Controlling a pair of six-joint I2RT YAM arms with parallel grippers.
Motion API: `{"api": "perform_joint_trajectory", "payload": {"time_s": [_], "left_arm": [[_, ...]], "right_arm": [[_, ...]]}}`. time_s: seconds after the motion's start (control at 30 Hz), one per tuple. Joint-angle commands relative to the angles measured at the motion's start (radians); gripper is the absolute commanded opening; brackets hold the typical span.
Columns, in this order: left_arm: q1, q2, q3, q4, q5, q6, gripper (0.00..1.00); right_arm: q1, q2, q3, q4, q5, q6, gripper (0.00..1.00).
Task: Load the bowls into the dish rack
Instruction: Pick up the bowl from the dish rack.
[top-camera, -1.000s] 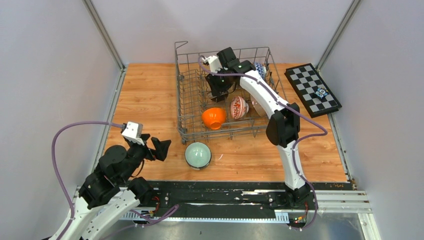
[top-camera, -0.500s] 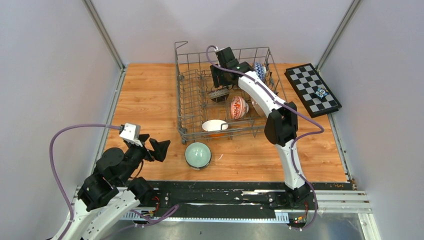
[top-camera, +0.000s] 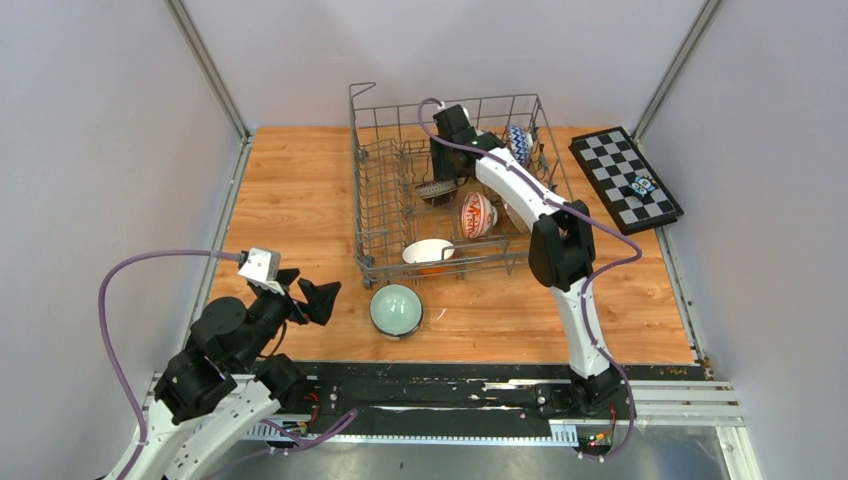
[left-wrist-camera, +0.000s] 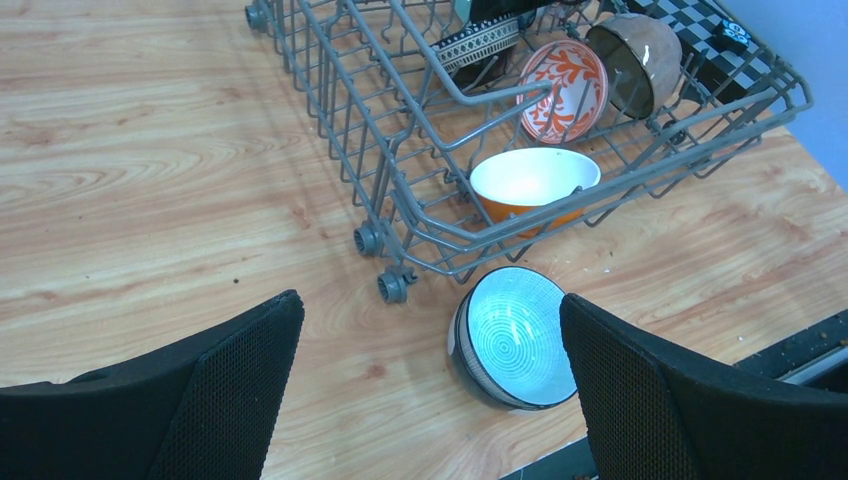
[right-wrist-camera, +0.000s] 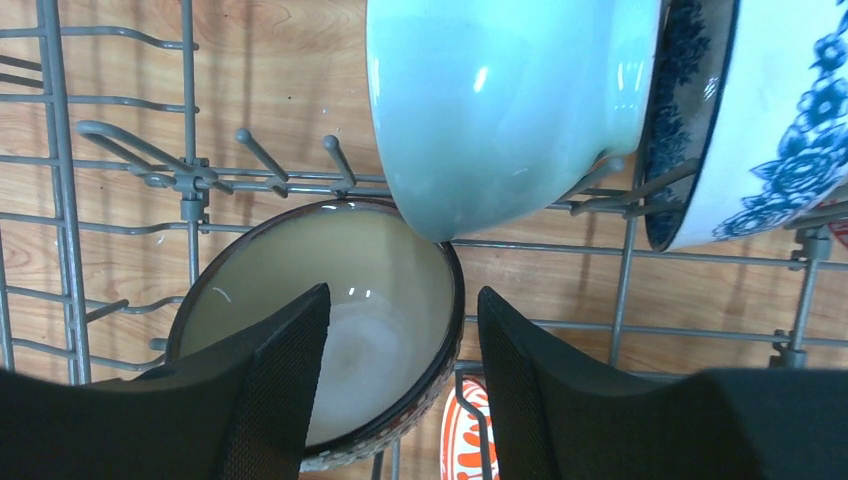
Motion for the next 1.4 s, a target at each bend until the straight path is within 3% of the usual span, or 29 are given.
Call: {"api": "perform_joint_trajectory", "payload": {"time_s": [0.0,0.1,0.2,0.37,0.4,0.97,1.37], "left_arm": [[0.004,-0.014,-0.010,0.023,0.012,0.015,1.00],[0.004,-0.015,-0.009,0.026,0.014,0.016,1.00],[0.003,-0.015,-0.009,0.025,0.016,0.016,1.00],[0.004,-0.010,-0.010,0.027,0.017,0.016,1.00],[0.004,-0.010,-0.010,0.026,0.017,0.017,1.00],[0.003,0.016,0.000,0.027,0.000,0.014,1.00],[0.004,0.139,0.119,0.083,0.108,-0.049,1.00]], "right_arm": [[-0.014,0.017,-0.065,-0.027,-0.043,0.026,0.56],[-0.022,0.009,-0.104,-0.027,-0.088,0.031,0.49],[-0.035,-0.007,-0.145,-0.024,-0.144,0.041,0.36],[-0.056,-0.025,-0.170,-0.023,-0.233,0.038,0.04],[-0.058,-0.032,-0.170,-0.023,-0.238,0.038,0.03],[-0.042,-0.222,-0.155,-0.011,-0.298,0.025,0.02],[0.047,-0.500,-0.363,0.019,-0.108,-0.071,0.02]]}}
